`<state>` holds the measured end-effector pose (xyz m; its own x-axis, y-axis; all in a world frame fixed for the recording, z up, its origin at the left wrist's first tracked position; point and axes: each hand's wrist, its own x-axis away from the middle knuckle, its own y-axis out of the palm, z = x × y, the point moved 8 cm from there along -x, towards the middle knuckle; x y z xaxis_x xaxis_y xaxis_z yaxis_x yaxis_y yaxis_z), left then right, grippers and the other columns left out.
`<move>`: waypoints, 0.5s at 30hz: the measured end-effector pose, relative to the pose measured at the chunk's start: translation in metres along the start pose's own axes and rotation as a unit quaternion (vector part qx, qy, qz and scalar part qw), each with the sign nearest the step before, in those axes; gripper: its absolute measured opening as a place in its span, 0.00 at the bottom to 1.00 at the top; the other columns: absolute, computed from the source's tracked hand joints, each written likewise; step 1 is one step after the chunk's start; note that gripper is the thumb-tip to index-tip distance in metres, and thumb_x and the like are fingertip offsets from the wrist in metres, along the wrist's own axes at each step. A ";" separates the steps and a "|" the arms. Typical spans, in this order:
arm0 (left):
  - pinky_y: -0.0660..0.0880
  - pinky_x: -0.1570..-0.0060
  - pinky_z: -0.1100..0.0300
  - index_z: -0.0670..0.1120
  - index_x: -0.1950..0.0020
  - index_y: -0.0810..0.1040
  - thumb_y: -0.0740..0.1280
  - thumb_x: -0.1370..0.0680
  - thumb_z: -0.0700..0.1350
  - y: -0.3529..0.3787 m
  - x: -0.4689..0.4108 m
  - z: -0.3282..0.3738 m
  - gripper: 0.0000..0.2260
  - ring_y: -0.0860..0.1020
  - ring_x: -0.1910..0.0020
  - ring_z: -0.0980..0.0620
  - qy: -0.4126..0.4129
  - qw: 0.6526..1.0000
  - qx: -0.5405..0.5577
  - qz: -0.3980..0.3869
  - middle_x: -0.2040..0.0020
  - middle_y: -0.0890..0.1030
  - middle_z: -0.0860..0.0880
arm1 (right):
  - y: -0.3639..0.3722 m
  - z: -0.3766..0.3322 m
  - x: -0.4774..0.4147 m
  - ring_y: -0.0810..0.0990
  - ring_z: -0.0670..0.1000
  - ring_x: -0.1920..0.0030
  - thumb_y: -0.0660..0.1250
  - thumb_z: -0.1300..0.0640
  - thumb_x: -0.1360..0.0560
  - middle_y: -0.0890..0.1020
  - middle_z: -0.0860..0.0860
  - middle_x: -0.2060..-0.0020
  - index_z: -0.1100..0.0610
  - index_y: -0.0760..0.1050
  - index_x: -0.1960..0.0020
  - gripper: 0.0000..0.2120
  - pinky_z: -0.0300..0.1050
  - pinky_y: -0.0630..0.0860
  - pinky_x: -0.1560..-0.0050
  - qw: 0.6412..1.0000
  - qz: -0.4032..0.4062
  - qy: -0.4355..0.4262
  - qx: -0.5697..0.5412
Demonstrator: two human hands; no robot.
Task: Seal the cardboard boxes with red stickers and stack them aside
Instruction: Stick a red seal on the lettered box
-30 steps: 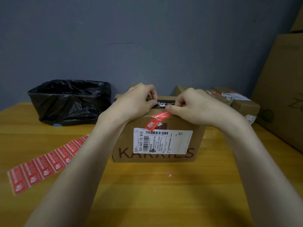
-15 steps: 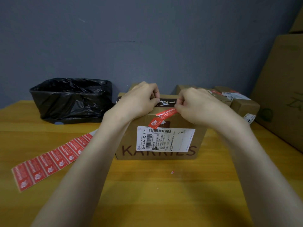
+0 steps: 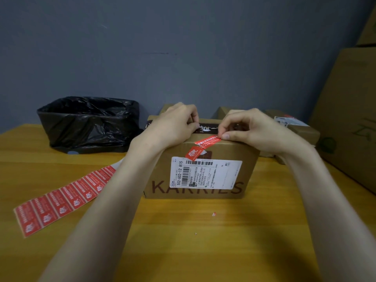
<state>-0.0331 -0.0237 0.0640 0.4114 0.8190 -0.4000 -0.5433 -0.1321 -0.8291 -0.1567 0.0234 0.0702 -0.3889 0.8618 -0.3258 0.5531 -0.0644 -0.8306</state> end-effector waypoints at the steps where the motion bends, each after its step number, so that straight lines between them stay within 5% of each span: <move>1: 0.68 0.48 0.58 0.50 0.54 0.73 0.63 0.22 0.45 0.000 0.000 0.000 0.01 0.69 0.50 0.54 -0.001 1.000 0.000 0.000 0.50 0.72 0.50 | 0.001 -0.001 0.000 0.75 0.49 0.51 0.67 0.61 0.26 0.78 0.44 0.58 0.53 0.79 0.56 0.04 0.38 0.71 0.54 1.000 -0.005 -0.002 0.011; 8: 0.68 0.48 0.58 0.50 0.53 0.73 0.63 0.22 0.45 0.001 0.000 0.000 0.00 0.69 0.49 0.53 -0.003 1.000 -0.006 -0.002 0.49 0.72 0.50 | 0.004 -0.009 -0.003 0.74 0.45 0.54 0.64 0.60 0.24 0.77 0.43 0.59 0.55 0.77 0.54 0.03 0.32 0.68 0.57 0.998 0.016 -0.032 0.049; 15: 0.68 0.49 0.58 0.50 0.52 0.73 0.63 0.22 0.45 0.001 0.000 0.000 0.00 0.69 0.50 0.54 -0.003 1.000 -0.009 -0.003 0.50 0.71 0.51 | 0.000 -0.012 -0.001 0.78 0.52 0.55 0.64 0.61 0.24 0.81 0.53 0.58 0.57 0.77 0.54 0.03 0.42 0.73 0.54 0.999 0.029 -0.028 0.009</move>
<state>-0.0339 -0.0239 0.0638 0.4104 0.8226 -0.3936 -0.5277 -0.1378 -0.8382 -0.1474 0.0285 0.0756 -0.3978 0.8262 -0.3989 0.5630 -0.1236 -0.8172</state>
